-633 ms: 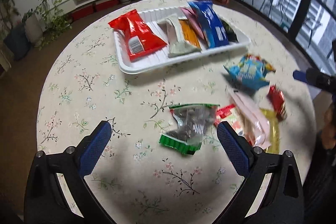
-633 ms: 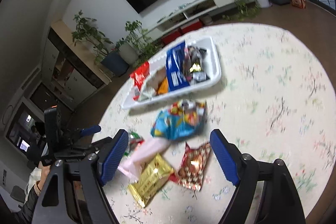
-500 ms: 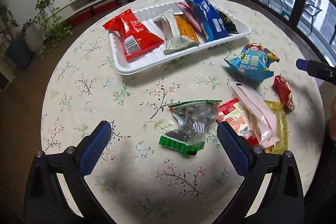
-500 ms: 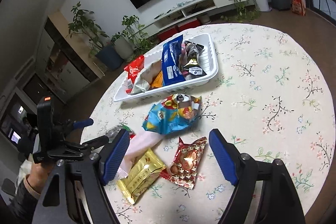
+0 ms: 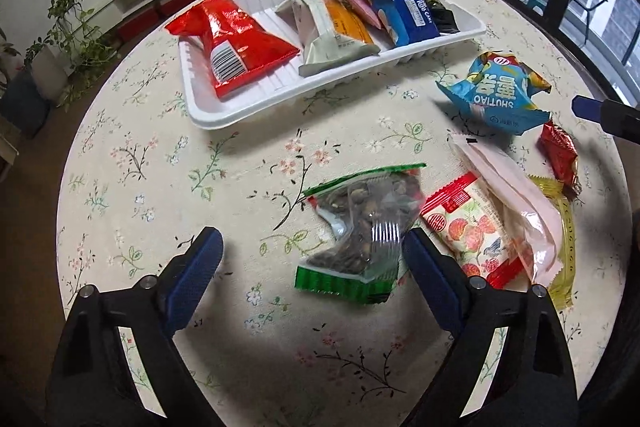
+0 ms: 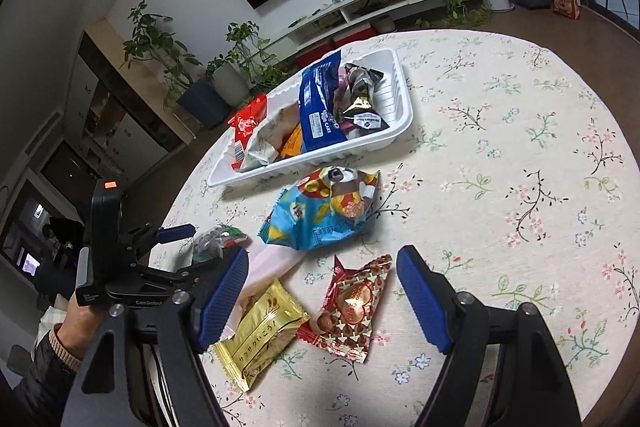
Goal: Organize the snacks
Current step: 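Grasp the clear green-edged bag with the left gripper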
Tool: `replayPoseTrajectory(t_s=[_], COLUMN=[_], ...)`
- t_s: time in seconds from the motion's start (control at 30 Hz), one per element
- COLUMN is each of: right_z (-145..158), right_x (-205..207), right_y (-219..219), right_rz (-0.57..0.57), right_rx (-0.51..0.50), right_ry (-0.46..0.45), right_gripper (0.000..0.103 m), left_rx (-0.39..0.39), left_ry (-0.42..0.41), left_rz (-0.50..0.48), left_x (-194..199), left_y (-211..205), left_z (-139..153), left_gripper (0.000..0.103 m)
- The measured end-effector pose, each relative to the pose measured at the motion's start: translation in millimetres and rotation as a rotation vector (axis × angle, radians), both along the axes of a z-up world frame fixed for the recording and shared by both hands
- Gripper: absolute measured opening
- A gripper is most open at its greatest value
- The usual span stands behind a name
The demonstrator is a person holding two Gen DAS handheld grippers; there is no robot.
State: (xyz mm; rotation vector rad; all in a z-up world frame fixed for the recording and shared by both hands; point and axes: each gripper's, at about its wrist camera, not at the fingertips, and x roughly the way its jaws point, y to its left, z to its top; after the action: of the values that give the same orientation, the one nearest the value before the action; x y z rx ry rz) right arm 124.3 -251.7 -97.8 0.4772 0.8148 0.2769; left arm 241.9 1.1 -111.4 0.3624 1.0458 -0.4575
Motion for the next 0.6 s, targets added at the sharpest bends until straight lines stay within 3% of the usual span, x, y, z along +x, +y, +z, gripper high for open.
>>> replayPoseTrajectory(t_s=[0.17, 0.4, 0.6], right_z=[-1.1, -2.3, -1.7], right_x=[1.2, 2.0, 1.9], right_y=[1.7, 4.8, 5.0], right_rz=[0.004, 0.015, 0.012], right_rx=[0.004, 0.0, -0.007], right_ry=[0.006, 0.013, 0.009], right_gripper=[0.08, 0.079, 0.078], left_rx=[0.003, -0.088, -0.114], left_ry=[0.001, 0.05, 0.038], left_rz=[-0.014, -0.002, 0.022], left_x=[1.0, 6.4, -1.1], left_y=[-4.9, -2.6, 2.0], left_z=[2.2, 2.2, 6.1], left_gripper=[0.091, 0.044, 0.034])
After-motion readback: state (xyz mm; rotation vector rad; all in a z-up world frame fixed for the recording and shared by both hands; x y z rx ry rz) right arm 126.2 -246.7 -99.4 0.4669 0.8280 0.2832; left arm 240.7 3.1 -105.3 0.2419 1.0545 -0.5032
